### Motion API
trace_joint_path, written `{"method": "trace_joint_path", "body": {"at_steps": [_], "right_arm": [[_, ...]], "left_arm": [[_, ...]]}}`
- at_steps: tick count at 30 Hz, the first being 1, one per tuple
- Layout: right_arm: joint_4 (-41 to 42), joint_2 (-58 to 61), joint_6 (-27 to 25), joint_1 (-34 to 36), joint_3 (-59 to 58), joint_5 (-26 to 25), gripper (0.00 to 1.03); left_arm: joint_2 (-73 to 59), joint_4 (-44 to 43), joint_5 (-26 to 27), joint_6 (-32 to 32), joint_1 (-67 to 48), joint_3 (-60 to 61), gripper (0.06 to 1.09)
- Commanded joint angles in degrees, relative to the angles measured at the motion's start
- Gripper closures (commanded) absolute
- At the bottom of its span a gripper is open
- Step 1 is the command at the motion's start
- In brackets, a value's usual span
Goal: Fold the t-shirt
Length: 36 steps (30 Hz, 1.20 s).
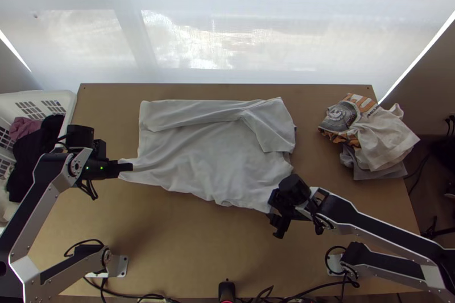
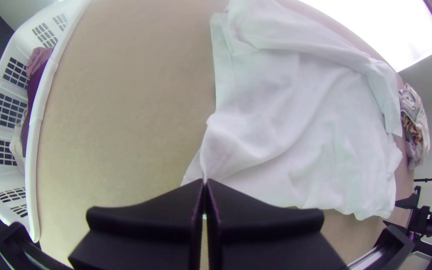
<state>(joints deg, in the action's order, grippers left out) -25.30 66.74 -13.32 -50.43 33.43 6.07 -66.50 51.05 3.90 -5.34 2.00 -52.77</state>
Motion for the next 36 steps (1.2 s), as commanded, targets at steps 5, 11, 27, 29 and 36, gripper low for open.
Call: {"method": "trace_joint_path", "body": {"at_steps": [5,11,27,29,36], "right_arm": [[-2.1,-4.2,-0.5,3.1,-1.1,0.1,0.40],[-3.9,-6.1,-0.1,3.3,-1.4,0.2,0.40],[-3.1,-4.9,0.1,2.6,-1.2,0.8,0.46],[-2.8,-4.6,0.1,2.2,-1.0,0.8,0.45],[-1.4,-1.3,0.2,0.5,0.3,0.9,0.46]], "left_arm": [[-0.9,-0.6,0.1,0.2,0.1,-0.2,1.05],[-1.0,-0.8,0.1,0.2,0.2,-0.4,1.05],[-1.0,-1.3,0.1,0.1,0.5,-0.4,1.05],[-1.0,-1.3,0.1,0.1,0.5,-0.4,1.05],[-1.2,-1.3,0.1,0.0,0.4,-0.6,1.05]]}}
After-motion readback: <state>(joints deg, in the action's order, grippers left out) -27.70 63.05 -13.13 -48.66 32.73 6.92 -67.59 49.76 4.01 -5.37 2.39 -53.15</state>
